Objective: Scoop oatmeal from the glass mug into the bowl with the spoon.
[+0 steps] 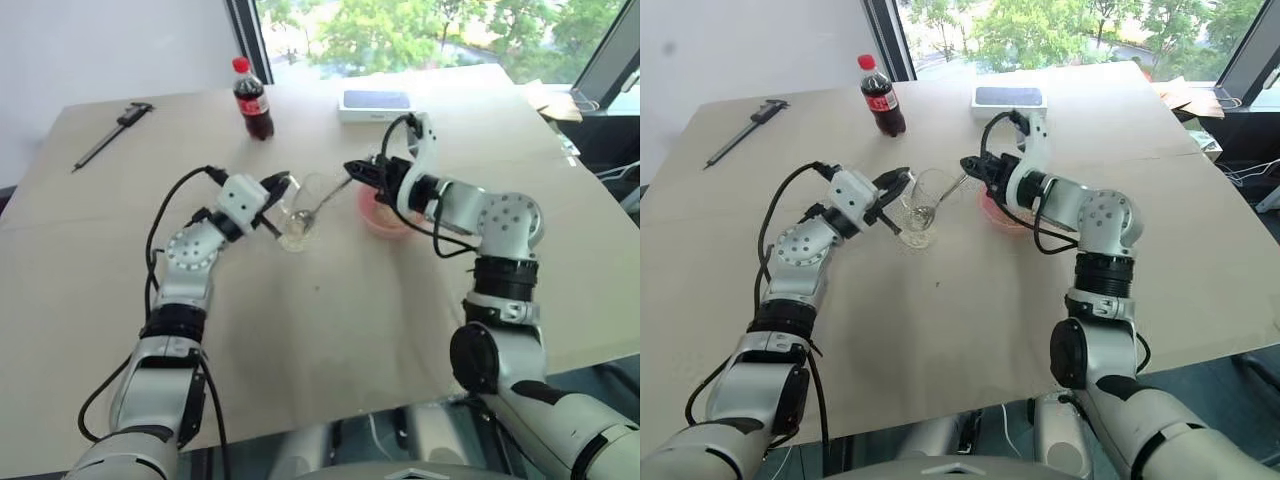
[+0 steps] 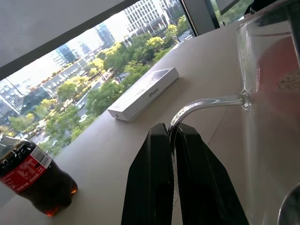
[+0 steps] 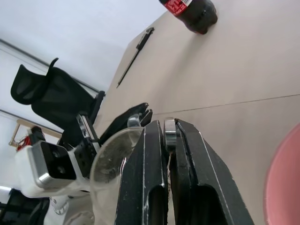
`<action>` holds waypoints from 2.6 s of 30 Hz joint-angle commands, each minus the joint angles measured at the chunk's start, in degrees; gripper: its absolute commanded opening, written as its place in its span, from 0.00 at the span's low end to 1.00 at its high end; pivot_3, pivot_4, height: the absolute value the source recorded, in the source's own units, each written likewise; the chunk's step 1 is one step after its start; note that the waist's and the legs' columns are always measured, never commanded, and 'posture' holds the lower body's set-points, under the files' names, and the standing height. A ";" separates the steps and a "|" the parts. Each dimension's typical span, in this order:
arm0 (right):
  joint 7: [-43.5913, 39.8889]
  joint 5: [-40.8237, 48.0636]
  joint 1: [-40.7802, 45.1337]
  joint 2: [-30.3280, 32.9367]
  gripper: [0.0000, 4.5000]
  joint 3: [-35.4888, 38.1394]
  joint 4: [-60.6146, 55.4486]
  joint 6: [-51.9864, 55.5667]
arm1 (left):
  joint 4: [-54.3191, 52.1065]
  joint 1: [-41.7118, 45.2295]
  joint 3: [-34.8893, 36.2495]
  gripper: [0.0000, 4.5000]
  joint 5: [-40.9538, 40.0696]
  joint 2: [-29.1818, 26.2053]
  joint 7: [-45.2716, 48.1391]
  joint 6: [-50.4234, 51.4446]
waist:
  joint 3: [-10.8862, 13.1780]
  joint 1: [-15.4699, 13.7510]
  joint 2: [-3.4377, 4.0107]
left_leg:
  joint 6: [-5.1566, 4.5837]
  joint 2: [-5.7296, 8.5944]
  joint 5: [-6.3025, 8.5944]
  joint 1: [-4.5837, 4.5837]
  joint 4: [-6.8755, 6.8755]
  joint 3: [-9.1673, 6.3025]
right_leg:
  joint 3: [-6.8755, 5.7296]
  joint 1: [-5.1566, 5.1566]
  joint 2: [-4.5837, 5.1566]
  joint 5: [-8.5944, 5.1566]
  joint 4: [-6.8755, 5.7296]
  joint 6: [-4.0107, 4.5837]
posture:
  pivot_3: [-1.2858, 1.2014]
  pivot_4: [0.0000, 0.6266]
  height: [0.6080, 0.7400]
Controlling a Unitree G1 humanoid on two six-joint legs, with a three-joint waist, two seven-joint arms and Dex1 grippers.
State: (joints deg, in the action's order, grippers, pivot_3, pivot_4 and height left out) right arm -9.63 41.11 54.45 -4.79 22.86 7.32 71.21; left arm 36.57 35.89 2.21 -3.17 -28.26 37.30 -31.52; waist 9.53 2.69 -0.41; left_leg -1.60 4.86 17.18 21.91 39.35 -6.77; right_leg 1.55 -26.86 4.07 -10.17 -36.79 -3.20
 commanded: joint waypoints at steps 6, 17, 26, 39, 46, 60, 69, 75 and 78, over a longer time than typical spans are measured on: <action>2.17 6.92 6.46 2.09 0.00 5.55 0.88 0.82 | -2.41 -2.98 3.80 0.01 -2.05 1.77 -7.38 0.53 | -0.01 0.03 0.00 | 0.00 0.00 0.00 -0.03 0.01 0.06 | 0.06 0.00 0.01 0.00 -0.05 0.00 | 0.52 0.24 1.00; 8.68 12.94 9.63 5.03 0.00 11.36 4.15 0.60 | -7.60 -5.11 3.80 0.01 -4.75 7.47 -8.85 2.78 | -0.02 -0.11 -0.02 | -0.01 0.00 0.00 0.00 0.02 0.07 | 0.06 0.00 0.06 0.00 -0.04 0.00 | 0.52 0.24 1.00; 11.67 15.68 9.67 7.25 0.00 11.71 4.98 0.64 | -7.04 -6.15 4.69 0.01 -3.88 10.21 -12.37 1.76 | -0.02 -0.08 -0.02 | -0.01 -0.02 0.00 -0.01 0.01 0.12 | 0.11 -0.02 0.07 0.00 -0.05 0.00 | 0.52 0.24 1.00; 12.50 17.78 8.59 9.76 0.00 10.42 5.44 0.26 | -7.67 -7.53 4.38 0.01 -3.67 11.81 -13.76 0.46 | -0.03 -0.13 -0.03 | -0.02 -0.03 0.00 -0.02 0.02 0.16 | 0.15 -0.02 0.07 0.00 -0.06 0.00 | 0.52 0.24 1.00; 17.08 22.49 9.08 8.27 0.00 13.06 5.65 0.22 | -8.03 -8.57 3.99 0.01 -3.96 11.24 -12.41 0.74 | -0.03 -0.14 -0.02 | -0.02 -0.03 0.00 -0.02 0.02 0.17 | 0.15 -0.02 0.06 0.00 -0.06 0.00 | 0.52 0.24 1.00; 26.06 32.71 10.36 12.73 0.00 15.39 7.82 -1.71 | -6.63 -8.26 3.52 0.01 -3.66 11.71 -11.46 0.21 | -0.04 -0.21 -0.02 | -0.03 -0.02 0.00 -0.01 0.01 0.19 | 0.16 -0.01 0.05 0.00 -0.06 0.00 | 0.52 0.24 1.00; 23.41 31.73 8.68 21.24 0.00 15.22 12.27 -4.35 | -8.32 -9.56 4.44 0.01 -3.67 11.15 -12.44 0.69 | -0.04 -0.22 -0.02 | -0.05 -0.05 0.01 -0.02 0.00 0.27 | 0.23 -0.01 0.06 0.00 -0.05 0.00 | 0.52 0.24 1.00; 20.03 28.52 5.14 23.49 0.00 12.30 11.78 -5.76 | -10.89 -11.61 5.78 0.01 -4.66 11.31 -14.88 2.80 | -0.05 -0.22 -0.03 | -0.07 -0.09 0.02 -0.04 0.00 0.36 | 0.33 0.00 0.06 0.01 -0.05 -0.01 | 0.52 0.24 1.00; 14.10 23.01 2.27 25.91 0.00 5.79 7.97 -6.62 | -13.11 -12.91 5.97 0.01 -4.50 11.41 -16.20 3.86 | -0.05 -0.30 -0.03 | -0.09 -0.10 0.03 -0.05 0.00 0.41 | 0.38 -0.01 0.05 0.01 -0.05 -0.01 | 0.52 0.24 1.00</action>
State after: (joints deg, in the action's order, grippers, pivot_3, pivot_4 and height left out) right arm 8.58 66.23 56.78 19.63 31.35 19.74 65.72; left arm 26.52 23.84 6.86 -7.02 -16.53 22.27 -28.05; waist 9.48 2.39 -0.44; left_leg -1.71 4.76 17.22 21.86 39.36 -6.36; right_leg 1.92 -26.87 4.12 -10.16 -36.84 -3.21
